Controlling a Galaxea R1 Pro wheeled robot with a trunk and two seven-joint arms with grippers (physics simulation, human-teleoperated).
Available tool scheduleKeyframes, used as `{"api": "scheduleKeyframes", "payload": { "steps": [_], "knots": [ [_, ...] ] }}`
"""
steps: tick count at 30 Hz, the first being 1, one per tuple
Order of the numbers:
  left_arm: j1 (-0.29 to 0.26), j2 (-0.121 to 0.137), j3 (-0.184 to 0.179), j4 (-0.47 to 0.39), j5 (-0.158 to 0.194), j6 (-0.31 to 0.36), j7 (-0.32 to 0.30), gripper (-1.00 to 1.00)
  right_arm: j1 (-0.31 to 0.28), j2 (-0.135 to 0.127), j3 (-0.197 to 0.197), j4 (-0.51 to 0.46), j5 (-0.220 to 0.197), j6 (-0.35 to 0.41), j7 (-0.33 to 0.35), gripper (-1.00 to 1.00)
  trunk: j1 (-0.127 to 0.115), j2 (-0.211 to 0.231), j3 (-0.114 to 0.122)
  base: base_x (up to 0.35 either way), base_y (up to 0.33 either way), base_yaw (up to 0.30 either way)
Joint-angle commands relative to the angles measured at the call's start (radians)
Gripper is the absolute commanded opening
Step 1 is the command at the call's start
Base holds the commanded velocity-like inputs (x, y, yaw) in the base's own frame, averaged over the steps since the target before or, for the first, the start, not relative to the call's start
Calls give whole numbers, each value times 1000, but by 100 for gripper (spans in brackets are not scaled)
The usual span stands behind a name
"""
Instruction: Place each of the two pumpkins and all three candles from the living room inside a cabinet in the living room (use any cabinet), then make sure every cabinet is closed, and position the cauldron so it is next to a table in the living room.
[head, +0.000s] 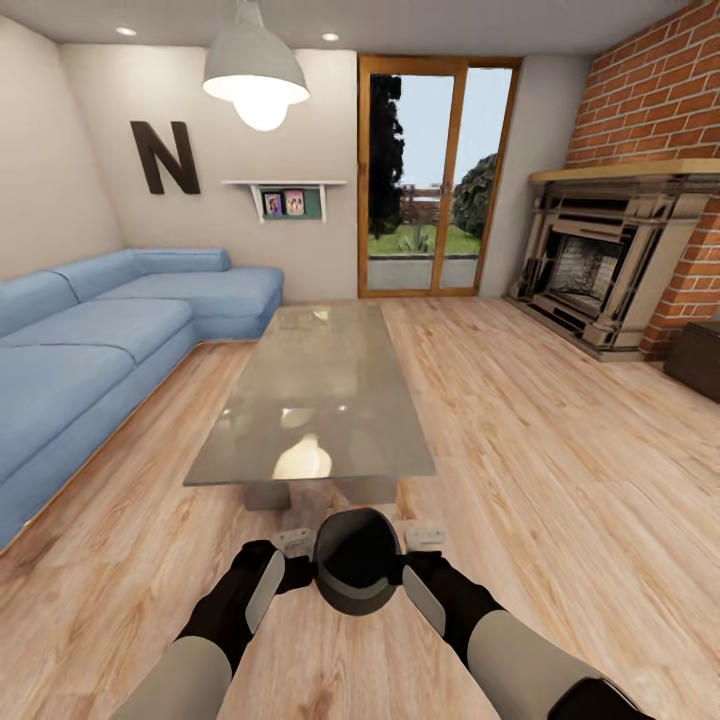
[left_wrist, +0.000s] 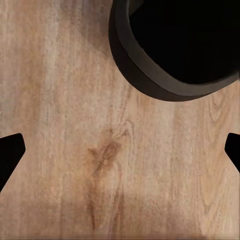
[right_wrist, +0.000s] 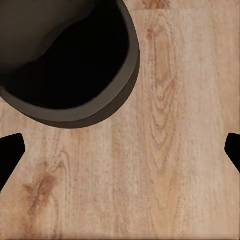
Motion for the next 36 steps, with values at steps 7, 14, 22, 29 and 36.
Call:
{"api": "scheduleKeyframes", "payload": {
  "steps": [7, 14, 22, 29, 36],
  "knots": [
    [0, 0, 0, 0, 1, 0, 2, 100, 0, 0, 4, 0, 1, 1, 0, 100, -27, 49, 22, 0, 0, 0],
    [0, 0, 2, 0, 0, -1, 2, 100, 0, 0, 0, -1, 1, 0, 0, 100, -54, 98, 44, 0, 0, 0],
    [0, 0, 0, 6, -2, -1, 4, 100, 1, 0, 0, -1, 0, 0, -1, 100, -84, 154, 69, 0, 0, 0],
    [1, 79, 2, 116, 0, -14, 1, 100, 12, 0, 5, -25, 4, 28, -5, 100, -111, 203, 91, 0, 0, 0],
    [15, 156, 35, 275, -2, -141, -1, 100, 131, 0, 2, -15, 3, 26, -11, 100, -138, 252, 113, 0, 0, 0]
  ]
}}
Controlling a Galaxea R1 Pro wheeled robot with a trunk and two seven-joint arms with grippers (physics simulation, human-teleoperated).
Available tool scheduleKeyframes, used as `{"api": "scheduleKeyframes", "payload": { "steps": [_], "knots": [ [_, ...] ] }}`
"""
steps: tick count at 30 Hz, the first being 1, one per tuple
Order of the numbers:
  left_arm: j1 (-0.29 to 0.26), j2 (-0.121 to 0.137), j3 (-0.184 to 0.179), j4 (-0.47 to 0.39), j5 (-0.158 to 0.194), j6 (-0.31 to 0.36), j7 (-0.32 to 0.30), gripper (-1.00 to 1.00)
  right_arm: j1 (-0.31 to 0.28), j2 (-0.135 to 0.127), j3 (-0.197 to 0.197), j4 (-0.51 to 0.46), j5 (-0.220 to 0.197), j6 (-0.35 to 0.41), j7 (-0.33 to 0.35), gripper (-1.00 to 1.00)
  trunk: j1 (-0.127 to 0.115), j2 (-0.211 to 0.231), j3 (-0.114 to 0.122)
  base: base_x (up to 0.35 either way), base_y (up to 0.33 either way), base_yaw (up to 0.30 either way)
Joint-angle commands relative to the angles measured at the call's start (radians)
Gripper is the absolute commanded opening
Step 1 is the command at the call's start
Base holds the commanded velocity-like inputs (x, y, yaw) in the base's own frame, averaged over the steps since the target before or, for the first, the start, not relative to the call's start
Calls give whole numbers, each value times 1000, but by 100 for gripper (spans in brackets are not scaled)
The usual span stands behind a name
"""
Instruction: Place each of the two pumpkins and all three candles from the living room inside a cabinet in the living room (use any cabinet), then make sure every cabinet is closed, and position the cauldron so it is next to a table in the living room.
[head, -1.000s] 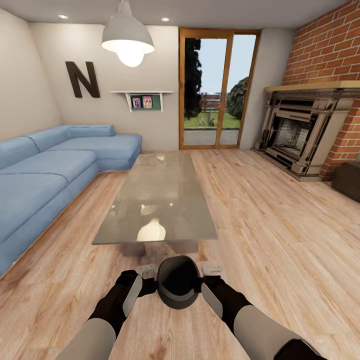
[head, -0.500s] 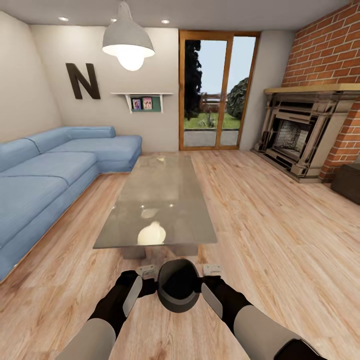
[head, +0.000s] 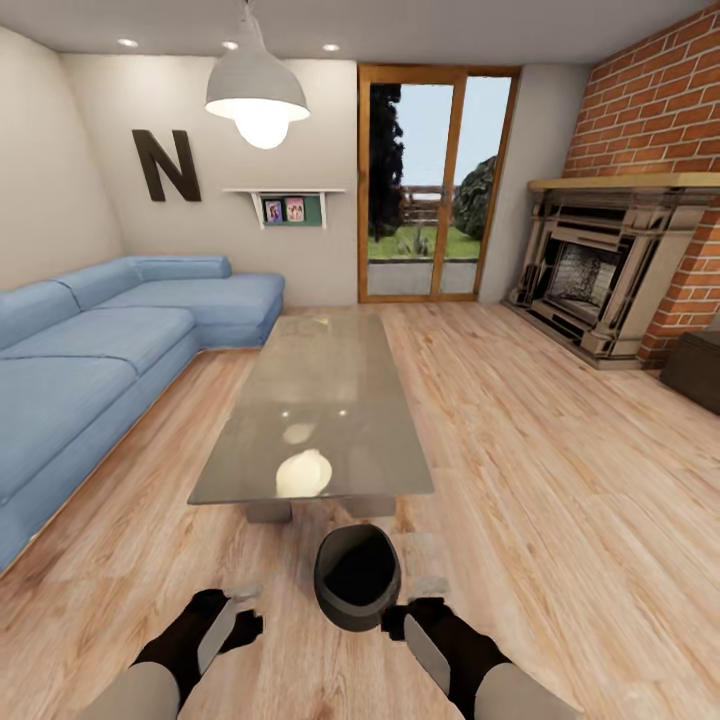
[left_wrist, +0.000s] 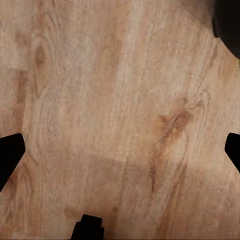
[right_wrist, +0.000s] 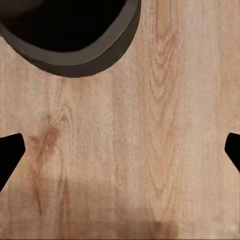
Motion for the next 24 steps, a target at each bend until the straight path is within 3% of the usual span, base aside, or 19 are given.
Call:
{"api": "scheduleKeyframes", "payload": {
  "steps": [1, 5, 8, 12, 19, 24],
  "knots": [
    [1, 6, 1, 31, 0, -38, 0, 100, 37, 0, -1, 0, 0, -9, 0, 100, -4, 7, 3, 0, 0, 0],
    [2, 28, 0, 192, 0, -224, 0, 100, 116, 0, -1, 5, -7, -90, 3, 100, -19, 35, 16, 0, 0, 0],
    [3, 30, -3, 281, -2, -339, 3, 100, 170, -30, -2, 25, -11, -175, 6, 100, -31, 56, 25, 0, 0, 0],
    [13, 30, -5, 340, -3, -438, 5, 100, 199, -40, -2, 70, -11, -255, 7, 100, -46, 84, 38, 0, 0, 0],
    [36, 33, -5, 361, -6, -518, 0, 100, 207, -44, -2, 130, -11, -356, 5, 100, -73, 133, 60, 0, 0, 0],
    [73, 34, -5, 361, -9, -536, -1, 100, 207, -39, 1, 137, -10, -392, 2, 100, -92, 168, 75, 0, 0, 0]
  ]
}}
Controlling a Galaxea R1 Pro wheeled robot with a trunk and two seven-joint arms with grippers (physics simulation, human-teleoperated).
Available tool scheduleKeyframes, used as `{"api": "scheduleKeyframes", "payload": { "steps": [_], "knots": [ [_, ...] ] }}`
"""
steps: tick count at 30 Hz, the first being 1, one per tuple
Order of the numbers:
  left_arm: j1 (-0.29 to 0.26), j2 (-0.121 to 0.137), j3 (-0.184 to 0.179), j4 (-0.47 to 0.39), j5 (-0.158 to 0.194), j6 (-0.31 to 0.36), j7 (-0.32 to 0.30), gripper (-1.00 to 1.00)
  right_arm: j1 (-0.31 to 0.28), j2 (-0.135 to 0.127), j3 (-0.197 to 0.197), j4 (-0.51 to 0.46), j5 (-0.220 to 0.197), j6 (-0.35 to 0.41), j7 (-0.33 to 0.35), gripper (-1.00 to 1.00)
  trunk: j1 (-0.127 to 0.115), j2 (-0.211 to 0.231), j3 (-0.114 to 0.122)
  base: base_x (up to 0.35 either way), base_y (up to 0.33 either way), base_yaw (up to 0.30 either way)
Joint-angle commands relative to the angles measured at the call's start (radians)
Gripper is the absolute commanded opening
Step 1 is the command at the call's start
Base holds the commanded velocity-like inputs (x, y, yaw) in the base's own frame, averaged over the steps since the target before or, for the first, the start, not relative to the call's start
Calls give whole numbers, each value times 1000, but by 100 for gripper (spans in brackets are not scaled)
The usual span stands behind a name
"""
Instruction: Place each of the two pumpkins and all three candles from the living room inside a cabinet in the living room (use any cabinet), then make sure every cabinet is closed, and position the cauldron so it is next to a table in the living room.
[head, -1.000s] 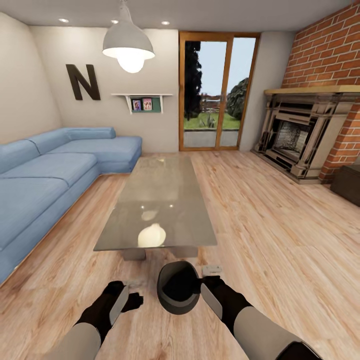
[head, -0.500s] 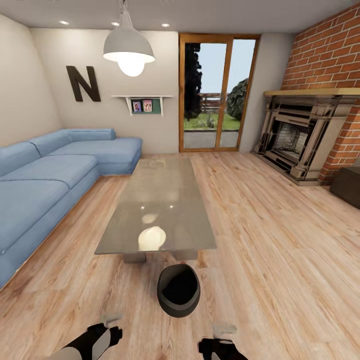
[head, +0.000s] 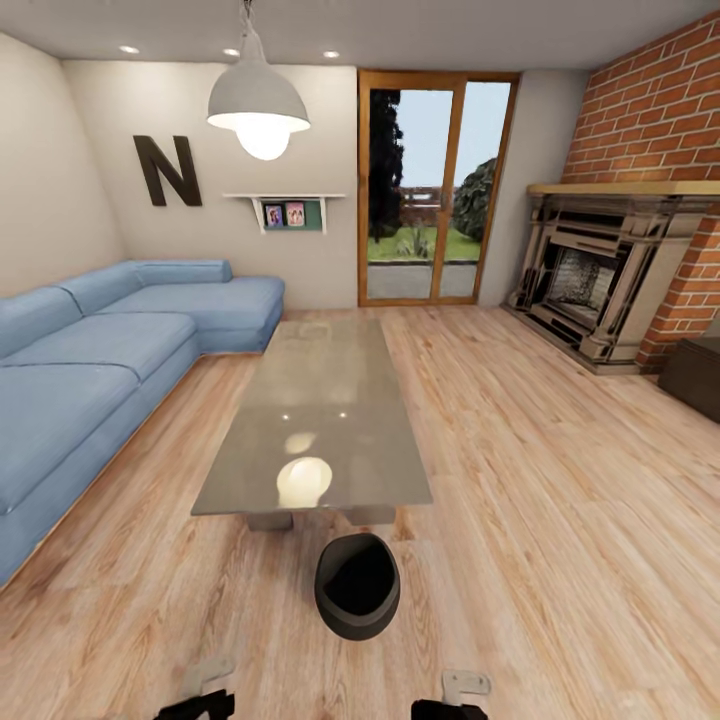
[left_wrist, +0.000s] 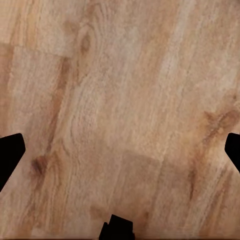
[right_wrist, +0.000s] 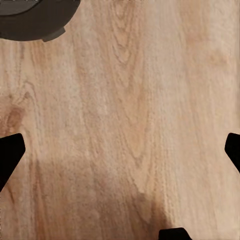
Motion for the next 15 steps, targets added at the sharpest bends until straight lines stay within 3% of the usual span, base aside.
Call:
{"api": "scheduleKeyframes", "payload": {
  "steps": [1, 7, 15],
  "knots": [
    [3, 0, 0, 0, 0, -6, 0, 100, 1, 0, 0, 3, 0, -2, 1, 100, -4, 7, 3, 0, 0, 0],
    [25, -1, -2, 0, 2, -66, 1, 100, 1, 3, -1, 30, -2, -66, 2, 100, -27, 49, 22, 0, 0, 0],
    [35, 0, -2, 0, 1, -78, 1, 100, 2, -3, -4, 64, -2, -99, 2, 100, -58, 105, 47, 0, 0, 0]
  ]
}}
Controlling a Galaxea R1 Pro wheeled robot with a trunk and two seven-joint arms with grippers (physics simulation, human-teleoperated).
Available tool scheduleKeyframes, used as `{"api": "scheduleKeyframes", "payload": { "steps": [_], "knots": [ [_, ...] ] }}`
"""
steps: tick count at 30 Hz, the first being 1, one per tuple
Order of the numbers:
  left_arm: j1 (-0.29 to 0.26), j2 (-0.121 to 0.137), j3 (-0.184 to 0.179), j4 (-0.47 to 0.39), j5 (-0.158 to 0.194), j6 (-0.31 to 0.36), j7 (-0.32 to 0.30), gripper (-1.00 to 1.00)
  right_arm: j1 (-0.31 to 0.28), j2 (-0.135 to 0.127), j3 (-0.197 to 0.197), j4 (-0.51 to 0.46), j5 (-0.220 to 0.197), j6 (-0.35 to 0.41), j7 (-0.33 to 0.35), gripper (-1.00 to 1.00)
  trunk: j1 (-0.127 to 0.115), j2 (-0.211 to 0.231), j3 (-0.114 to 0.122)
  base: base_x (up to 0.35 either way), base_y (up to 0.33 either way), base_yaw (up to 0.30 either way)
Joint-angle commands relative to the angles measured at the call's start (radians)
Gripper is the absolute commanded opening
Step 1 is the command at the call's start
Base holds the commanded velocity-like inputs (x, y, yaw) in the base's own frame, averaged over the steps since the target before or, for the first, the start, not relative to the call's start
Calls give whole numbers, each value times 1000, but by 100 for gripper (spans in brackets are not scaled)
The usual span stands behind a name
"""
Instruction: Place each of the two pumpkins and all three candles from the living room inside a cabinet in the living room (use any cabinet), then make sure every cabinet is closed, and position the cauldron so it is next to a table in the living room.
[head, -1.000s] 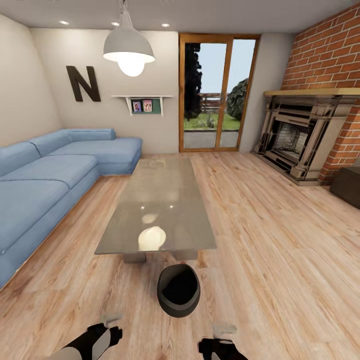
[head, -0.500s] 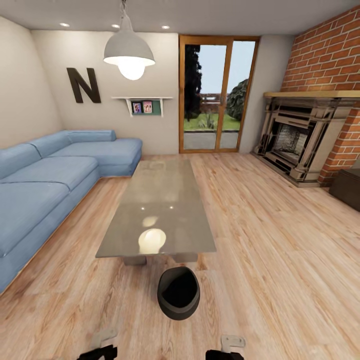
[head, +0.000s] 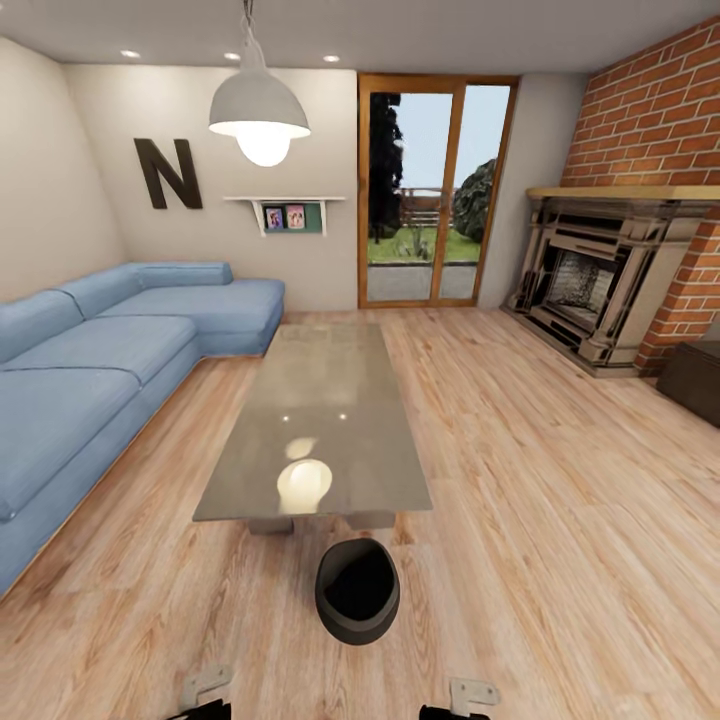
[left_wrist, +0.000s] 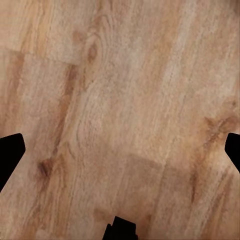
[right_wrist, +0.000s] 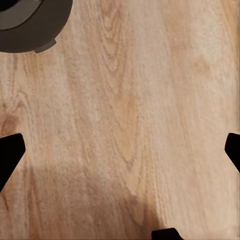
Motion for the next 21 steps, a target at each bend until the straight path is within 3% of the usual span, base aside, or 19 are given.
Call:
{"api": "scheduleKeyframes", "payload": {
  "steps": [1, 21],
  "knots": [
    [0, 0, 0, 0, 0, -1, 0, 100, 0, 0, 0, 1, 0, -1, 0, 100, -4, 7, 3, 0, 0, 0],
    [13, -2, 0, 0, -1, -28, 1, 100, 0, -2, 0, 48, 1, -3, -4, 100, -81, 147, 66, 0, 0, 0]
  ]
}}
